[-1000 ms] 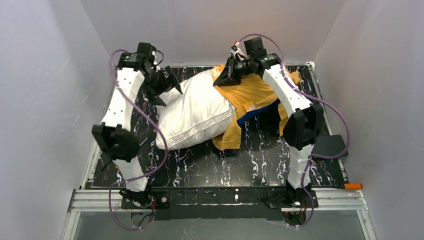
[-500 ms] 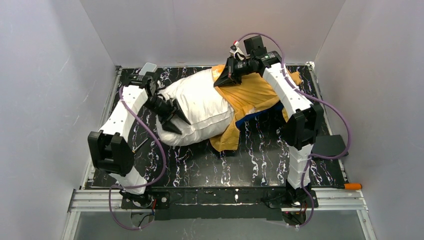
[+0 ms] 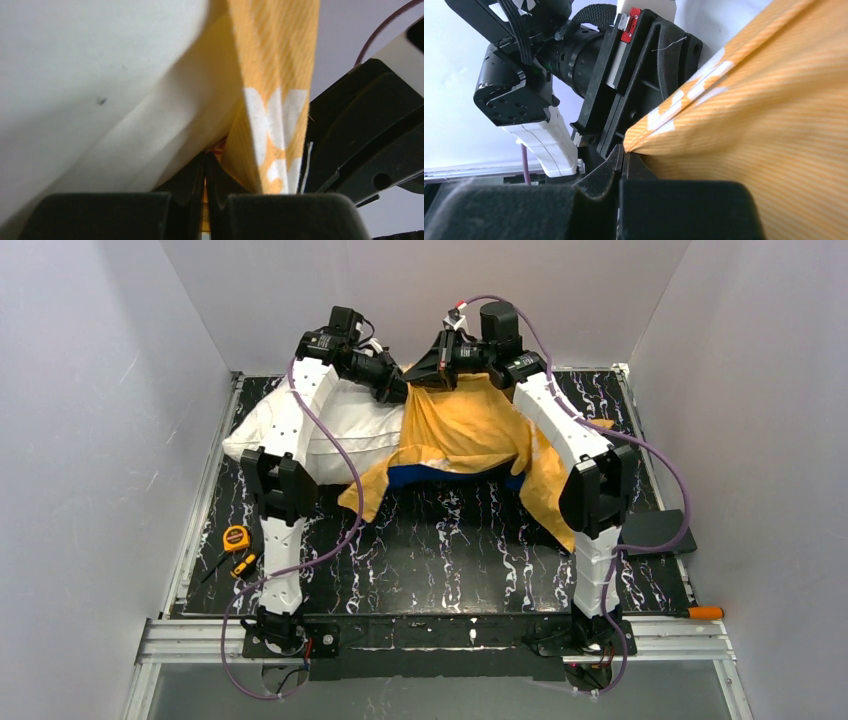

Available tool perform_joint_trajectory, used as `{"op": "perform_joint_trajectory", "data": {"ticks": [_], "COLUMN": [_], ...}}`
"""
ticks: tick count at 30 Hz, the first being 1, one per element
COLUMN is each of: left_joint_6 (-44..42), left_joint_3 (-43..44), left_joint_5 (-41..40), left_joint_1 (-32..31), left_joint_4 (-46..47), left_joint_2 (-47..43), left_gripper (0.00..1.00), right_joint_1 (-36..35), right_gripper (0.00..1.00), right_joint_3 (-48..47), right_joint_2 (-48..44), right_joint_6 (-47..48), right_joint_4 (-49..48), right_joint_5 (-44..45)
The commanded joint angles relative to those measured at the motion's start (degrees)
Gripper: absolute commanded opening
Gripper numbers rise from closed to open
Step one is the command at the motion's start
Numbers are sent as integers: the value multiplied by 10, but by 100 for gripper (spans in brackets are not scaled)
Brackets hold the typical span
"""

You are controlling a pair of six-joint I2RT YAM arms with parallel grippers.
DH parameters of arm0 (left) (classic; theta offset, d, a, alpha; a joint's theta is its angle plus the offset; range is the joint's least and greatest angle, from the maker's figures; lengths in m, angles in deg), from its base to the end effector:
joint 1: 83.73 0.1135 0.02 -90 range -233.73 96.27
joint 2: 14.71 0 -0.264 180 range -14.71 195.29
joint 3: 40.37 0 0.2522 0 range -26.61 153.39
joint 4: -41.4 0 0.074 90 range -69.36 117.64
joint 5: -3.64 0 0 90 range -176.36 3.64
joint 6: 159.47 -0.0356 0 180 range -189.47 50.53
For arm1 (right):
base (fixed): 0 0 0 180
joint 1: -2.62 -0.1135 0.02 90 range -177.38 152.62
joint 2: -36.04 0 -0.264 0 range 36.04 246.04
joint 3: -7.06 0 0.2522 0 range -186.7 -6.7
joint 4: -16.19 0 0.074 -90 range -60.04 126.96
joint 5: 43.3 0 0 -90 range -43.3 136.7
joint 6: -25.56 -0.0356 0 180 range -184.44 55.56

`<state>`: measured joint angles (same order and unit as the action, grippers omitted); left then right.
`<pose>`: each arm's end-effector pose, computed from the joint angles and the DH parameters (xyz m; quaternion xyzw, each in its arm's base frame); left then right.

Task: Put the pillow into the pillowcase
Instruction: Stuff the pillow into the pillowcase.

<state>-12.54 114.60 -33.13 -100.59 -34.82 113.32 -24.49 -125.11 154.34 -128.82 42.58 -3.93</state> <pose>0.4412 -0.1635 0.3635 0.1407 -0.8409 0.5226 0.0034 0.4185 0.2452 0.3855 -0.0283 0.7536 0.6379 0.1559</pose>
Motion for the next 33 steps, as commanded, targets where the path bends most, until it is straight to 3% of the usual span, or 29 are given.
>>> {"op": "perform_joint_trajectory", "data": {"ticks": [1, 3, 6, 8, 13, 17, 21, 23, 26, 29, 33], "left_joint_6": [6, -41, -137, -188, -274, -285, -274, -273, -258, -239, -190], "left_joint_3": [-86, -144, -164, -164, -156, -190, -316, -324, -307, -270, -249], "left_joint_5": [41, 14, -85, -168, -433, -627, -626, -577, -447, -374, -254], "left_joint_1": [-12, 25, 84, 111, 134, 144, 163, 164, 148, 92, 19], "left_joint_4": [54, 31, -71, -124, -213, -270, -218, -184, -123, -74, -25], "left_joint_2": [-105, -156, -209, -234, -285, -310, -315, -289, -253, -226, -200], "left_gripper": [0, 6, 43, 59, 81, 96, 98, 98, 90, 72, 42], "right_joint_1": [-40, -34, -31, -31, -31, -30, -30, -30, -30, -30, -30], "right_gripper": [1, 1, 1, 1, 1, 1, 1, 1, 1, 1, 1], "right_joint_3": [-42, -10, 26, 28, 19, 6, 8, 3, -18, -52, -95], "right_joint_2": [-4, -20, -38, -40, -36, -30, -28, -23, -10, 9, 39], "right_joint_6": [24, 38, 48, 72, 120, 160, 168, 169, 170, 164, 132], "right_joint_4": [19, 28, 32, 62, 125, 183, 193, 196, 203, 206, 178], "right_joint_5": [-35, -31, -17, -4, 7, 20, 25, 22, 17, 12, 5]}}
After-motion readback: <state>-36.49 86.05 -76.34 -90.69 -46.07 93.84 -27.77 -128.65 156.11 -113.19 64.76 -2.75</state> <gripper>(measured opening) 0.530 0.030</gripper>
